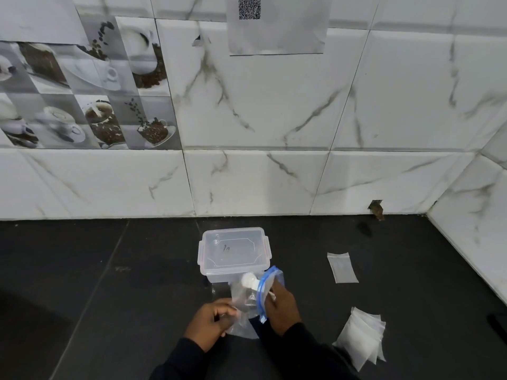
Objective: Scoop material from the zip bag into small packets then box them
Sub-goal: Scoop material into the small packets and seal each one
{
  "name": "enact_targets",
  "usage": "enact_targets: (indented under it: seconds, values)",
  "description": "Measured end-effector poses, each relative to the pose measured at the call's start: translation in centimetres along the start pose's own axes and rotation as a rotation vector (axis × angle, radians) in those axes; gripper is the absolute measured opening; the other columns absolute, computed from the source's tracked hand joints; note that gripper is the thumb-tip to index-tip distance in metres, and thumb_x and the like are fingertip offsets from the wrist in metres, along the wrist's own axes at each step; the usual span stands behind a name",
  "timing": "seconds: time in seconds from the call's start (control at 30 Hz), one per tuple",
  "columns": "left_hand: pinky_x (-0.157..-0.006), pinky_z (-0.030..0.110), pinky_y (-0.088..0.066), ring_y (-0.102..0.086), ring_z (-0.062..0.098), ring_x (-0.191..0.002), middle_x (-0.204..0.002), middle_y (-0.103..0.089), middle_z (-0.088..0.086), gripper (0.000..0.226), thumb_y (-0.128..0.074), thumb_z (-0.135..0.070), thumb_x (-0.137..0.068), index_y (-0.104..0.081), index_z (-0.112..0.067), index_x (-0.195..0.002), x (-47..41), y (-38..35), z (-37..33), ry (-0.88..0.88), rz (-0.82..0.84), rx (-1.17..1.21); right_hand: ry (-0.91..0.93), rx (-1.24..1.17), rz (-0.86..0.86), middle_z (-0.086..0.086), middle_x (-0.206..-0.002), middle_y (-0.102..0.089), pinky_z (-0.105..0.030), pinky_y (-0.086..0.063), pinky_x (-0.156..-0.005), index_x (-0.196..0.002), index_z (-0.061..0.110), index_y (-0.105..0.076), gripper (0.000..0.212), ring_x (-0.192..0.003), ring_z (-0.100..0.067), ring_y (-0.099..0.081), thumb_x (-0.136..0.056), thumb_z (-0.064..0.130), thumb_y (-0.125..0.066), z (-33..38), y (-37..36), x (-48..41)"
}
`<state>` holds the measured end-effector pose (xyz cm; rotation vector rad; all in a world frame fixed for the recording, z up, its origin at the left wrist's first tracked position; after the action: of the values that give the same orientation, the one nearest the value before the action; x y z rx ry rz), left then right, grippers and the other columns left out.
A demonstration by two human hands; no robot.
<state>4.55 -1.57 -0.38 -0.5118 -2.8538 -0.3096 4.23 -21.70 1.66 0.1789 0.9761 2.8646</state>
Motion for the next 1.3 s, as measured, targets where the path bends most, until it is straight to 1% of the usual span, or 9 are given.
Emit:
enact_targets:
  seconds: [0.13, 0.37, 0.53, 0.63, 0.7, 0.77, 0.97, 1.2, 1.3]
  values:
    - [-0.051, 0.028, -0.049, -0.069, 0.032, -0.089, -0.138, -0.051, -0.003, 0.019, -0.07, 0.005, -0.08, -0.079, -0.011, -0.074, -0.2, 1.2, 2.0, 0.018, -0.08, -0.02, 0.141, -0.072, -0.094, -0.003, -0.114, -0.06, -0.035, -0.05, -0.098, -0.113, 0.021, -0.057, 0.025, -0.103, -0.001, -0.058, -0.094, 0.004, -0.053, -0.8, 0.2, 1.1]
    - [-0.042, 0.02, -0.033, -0.048, 0.019, -0.053, -0.138, -0.058, -0.004, 0.012, -0.062, 0.003, -0.068, -0.072, 0.007, -0.071, 0.3, 1.8, 0.7, -0.054, 0.029, 0.232, 0.379, 0.072, -0.143, -0.009, -0.119, -0.055, -0.034, -0.05, -0.098, -0.117, -0.002, -0.061, 0.031, -0.111, -0.012, -0.054, -0.09, 0.013, -0.054, -1.3, 0.6, 2.9]
    - [-0.075, 0.034, -0.056, -0.062, 0.033, -0.112, -0.134, -0.061, 0.018, 0.024, -0.076, -0.002, -0.058, -0.067, 0.015, -0.074, 0.4, 3.2, -1.0, -0.012, 0.144, 0.713, 0.393, 0.105, -0.076, -0.009, -0.131, -0.056, -0.033, -0.042, -0.111, -0.127, 0.006, -0.059, 0.04, -0.125, -0.018, -0.052, -0.09, 0.021, -0.061, -1.2, 1.7, 3.0]
    - [-0.063, 0.027, -0.05, -0.063, 0.025, -0.081, -0.121, -0.067, 0.02, 0.045, -0.079, -0.005, -0.056, -0.068, 0.014, -0.096, 0.0, 3.5, -1.7, 0.044, 0.121, 0.718, 0.449, 0.13, -0.085, -0.003, -0.118, -0.059, -0.026, -0.045, -0.104, -0.114, 0.015, -0.061, 0.024, -0.113, -0.009, -0.052, -0.091, 0.018, -0.058, -0.9, 2.1, 3.0]
    - [-0.046, 0.019, -0.037, -0.047, 0.013, -0.049, -0.079, -0.069, 0.02, 0.04, -0.069, 0.0, -0.064, -0.068, 0.012, -0.102, -0.2, 3.3, -2.4, 0.079, 0.102, 0.681, 0.472, 0.132, -0.082, -0.001, -0.109, -0.059, -0.024, -0.046, -0.096, -0.106, 0.02, -0.058, 0.017, -0.104, -0.008, -0.052, -0.09, 0.019, -0.053, -1.0, 2.2, 3.0]
    - [-0.038, 0.015, -0.035, -0.04, 0.008, -0.039, -0.066, -0.061, 0.019, 0.031, -0.049, 0.014, -0.078, -0.068, 0.014, -0.104, -0.4, 2.9, -3.1, 0.118, 0.075, 0.641, 0.455, 0.151, -0.033, 0.007, -0.107, -0.056, -0.025, -0.046, -0.093, -0.103, 0.024, -0.057, 0.014, -0.1, -0.002, -0.049, -0.09, 0.023, -0.053, -1.5, 2.2, 2.9]
    - [-0.038, 0.016, -0.036, -0.044, 0.01, -0.044, -0.11, -0.073, 0.007, 0.038, -0.05, 0.015, -0.085, -0.079, -0.006, -0.095, -0.6, 2.9, -5.8, -0.006, 0.038, 0.358, 0.232, 0.352, 0.171, -0.003, -0.137, -0.053, -0.03, -0.029, -0.117, -0.128, 0.011, -0.058, 0.033, -0.127, -0.014, -0.045, -0.099, 0.024, -0.054, -2.5, 2.4, 2.6]
    - [-0.044, 0.018, -0.038, -0.044, 0.012, -0.049, -0.121, -0.067, 0.001, 0.047, -0.042, 0.022, -0.084, -0.076, -0.006, -0.103, -0.9, 3.1, -7.3, -0.146, 0.015, 0.193, 0.041, 0.277, 0.183, -0.002, -0.143, -0.047, -0.023, -0.028, -0.115, -0.141, 0.015, -0.046, 0.042, -0.132, -0.015, -0.045, -0.1, 0.021, -0.053, -3.3, 2.5, 2.6]
    - [-0.042, 0.017, -0.036, -0.043, 0.012, -0.047, -0.13, -0.064, 0.001, 0.035, -0.047, 0.02, -0.085, -0.075, 0.004, -0.098, -0.9, 3.3, -6.1, -0.169, 0.027, 0.26, 0.085, 0.234, 0.139, -0.002, -0.129, -0.056, -0.027, -0.036, -0.112, -0.128, 0.022, -0.056, 0.03, -0.12, -0.015, -0.054, -0.099, 0.018, -0.053, -2.2, 3.0, 2.8]
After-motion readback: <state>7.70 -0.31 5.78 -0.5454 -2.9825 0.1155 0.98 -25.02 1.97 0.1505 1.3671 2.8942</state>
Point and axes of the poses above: each hand's wrist, its own x-axis away from the middle knuckle, its own y-axis out of the back of the hand, z = x × y, the point moved 2 cm from there along -x, towards the middle knuckle
